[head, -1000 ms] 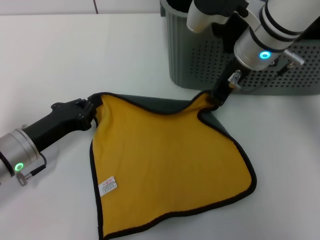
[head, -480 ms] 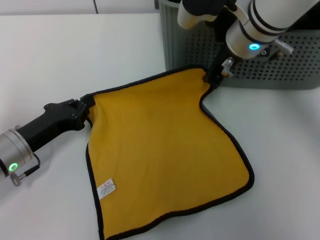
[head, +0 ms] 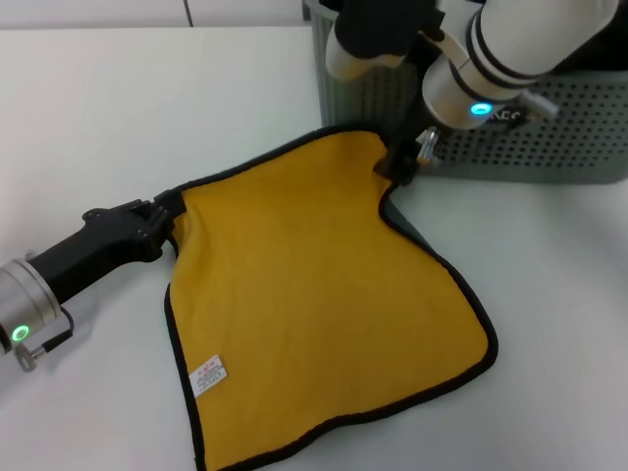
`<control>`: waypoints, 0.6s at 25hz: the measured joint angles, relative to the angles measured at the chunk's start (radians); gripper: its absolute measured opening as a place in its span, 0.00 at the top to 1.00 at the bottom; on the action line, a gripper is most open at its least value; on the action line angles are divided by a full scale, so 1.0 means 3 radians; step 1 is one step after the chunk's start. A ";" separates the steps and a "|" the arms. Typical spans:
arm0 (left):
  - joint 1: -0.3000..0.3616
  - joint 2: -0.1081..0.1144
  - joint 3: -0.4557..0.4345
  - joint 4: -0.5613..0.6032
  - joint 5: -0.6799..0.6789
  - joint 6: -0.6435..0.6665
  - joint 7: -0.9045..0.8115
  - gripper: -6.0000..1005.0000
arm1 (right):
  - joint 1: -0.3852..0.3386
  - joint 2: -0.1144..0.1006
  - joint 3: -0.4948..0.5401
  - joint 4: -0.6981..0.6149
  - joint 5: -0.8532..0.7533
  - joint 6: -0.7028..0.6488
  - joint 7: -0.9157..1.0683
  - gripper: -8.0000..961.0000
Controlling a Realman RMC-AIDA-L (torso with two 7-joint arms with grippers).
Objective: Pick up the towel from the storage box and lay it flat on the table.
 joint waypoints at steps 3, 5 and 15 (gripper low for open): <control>0.0038 0.0004 -0.0023 0.0004 -0.0023 0.0019 -0.0001 0.85 | -0.0239 -0.0001 -0.0025 -0.0514 -0.0019 0.0102 -0.0019 0.87; 0.0059 0.0010 -0.0057 0.0008 -0.0039 0.0020 -0.0002 0.84 | -0.0362 0.0000 0.0007 -0.0813 -0.0022 0.0189 -0.0037 0.79; 0.0089 0.0011 -0.0290 0.0012 -0.0044 0.0102 -0.0003 0.52 | -0.0738 -0.0002 0.0110 -0.1801 -0.0242 0.0418 -0.0004 0.34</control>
